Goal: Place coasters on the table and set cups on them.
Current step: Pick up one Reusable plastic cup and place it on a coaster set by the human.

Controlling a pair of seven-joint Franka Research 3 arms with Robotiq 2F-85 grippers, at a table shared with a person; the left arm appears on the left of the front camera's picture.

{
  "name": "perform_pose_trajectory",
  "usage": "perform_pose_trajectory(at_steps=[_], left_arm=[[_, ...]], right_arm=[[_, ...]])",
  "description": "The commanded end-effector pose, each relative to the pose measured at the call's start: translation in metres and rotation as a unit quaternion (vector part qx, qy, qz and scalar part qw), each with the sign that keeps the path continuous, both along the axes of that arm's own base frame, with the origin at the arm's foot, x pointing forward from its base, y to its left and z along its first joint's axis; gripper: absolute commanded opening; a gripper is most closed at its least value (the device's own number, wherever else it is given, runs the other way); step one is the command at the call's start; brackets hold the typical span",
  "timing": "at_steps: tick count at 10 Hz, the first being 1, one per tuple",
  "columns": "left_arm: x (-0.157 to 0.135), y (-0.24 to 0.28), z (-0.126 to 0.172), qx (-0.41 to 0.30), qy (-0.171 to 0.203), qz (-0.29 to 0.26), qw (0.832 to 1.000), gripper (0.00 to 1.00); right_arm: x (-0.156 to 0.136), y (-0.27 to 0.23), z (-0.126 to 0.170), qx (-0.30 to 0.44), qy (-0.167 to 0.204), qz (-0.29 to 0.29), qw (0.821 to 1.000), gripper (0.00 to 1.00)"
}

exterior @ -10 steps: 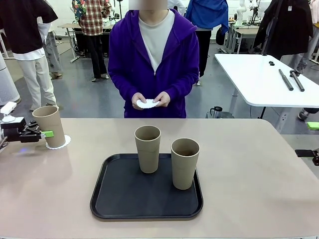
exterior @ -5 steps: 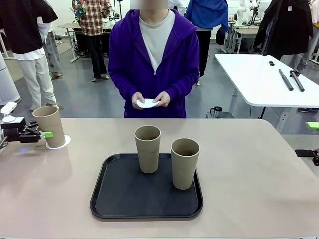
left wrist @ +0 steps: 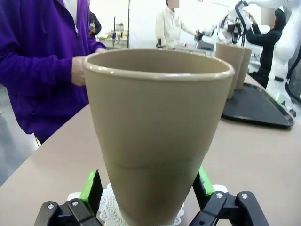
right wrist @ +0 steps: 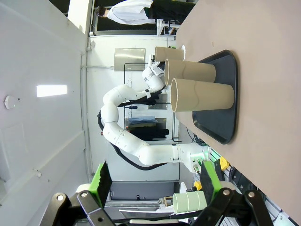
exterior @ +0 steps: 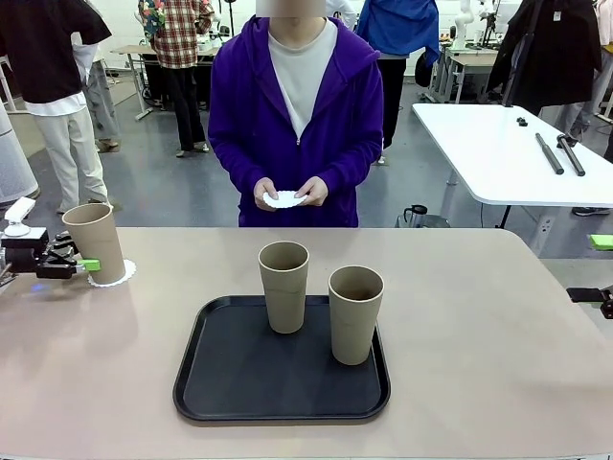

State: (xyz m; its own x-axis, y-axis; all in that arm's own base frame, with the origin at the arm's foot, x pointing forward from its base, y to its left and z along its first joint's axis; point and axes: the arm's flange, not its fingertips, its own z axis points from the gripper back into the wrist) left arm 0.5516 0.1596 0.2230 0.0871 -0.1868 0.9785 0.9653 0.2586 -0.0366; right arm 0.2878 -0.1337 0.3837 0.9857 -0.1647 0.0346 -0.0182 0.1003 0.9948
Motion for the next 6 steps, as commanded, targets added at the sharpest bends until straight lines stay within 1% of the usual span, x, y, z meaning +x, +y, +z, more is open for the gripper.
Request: perform_pose_trajectory(at_steps=[1, 3, 4, 5, 6], left_arm=[[-0.004, 0.009, 0.016, 0.052, -0.012, 0.001, 0.999, 1.0], [-0.011, 0.021, 0.031, 0.093, 0.001, -0.004, 0.996, 1.0], [-0.015, 0.027, 0.037, 0.113, 0.018, -0.007, 0.993, 1.0], [-0.02, 0.033, 0.042, 0.135, 0.027, -0.003, 0.99, 1.0], [-0.023, 0.039, 0.048, 0.144, 0.024, 0.007, 0.989, 1.0]], right_arm=[[0.001, 0.0, 0.001, 0.005, -0.004, -0.004, 1.0, 1.0], [0.001, 0.0, 0.001, 0.005, -0.004, -0.004, 1.0, 1.0], [0.001, 0.0, 0.001, 0.005, -0.004, -0.004, 1.0, 1.0], [0.001, 0.0, 0.001, 0.005, -0.004, -0.004, 1.0, 1.0], [0.001, 0.0, 0.001, 0.005, -0.004, -0.004, 1.0, 1.0]])
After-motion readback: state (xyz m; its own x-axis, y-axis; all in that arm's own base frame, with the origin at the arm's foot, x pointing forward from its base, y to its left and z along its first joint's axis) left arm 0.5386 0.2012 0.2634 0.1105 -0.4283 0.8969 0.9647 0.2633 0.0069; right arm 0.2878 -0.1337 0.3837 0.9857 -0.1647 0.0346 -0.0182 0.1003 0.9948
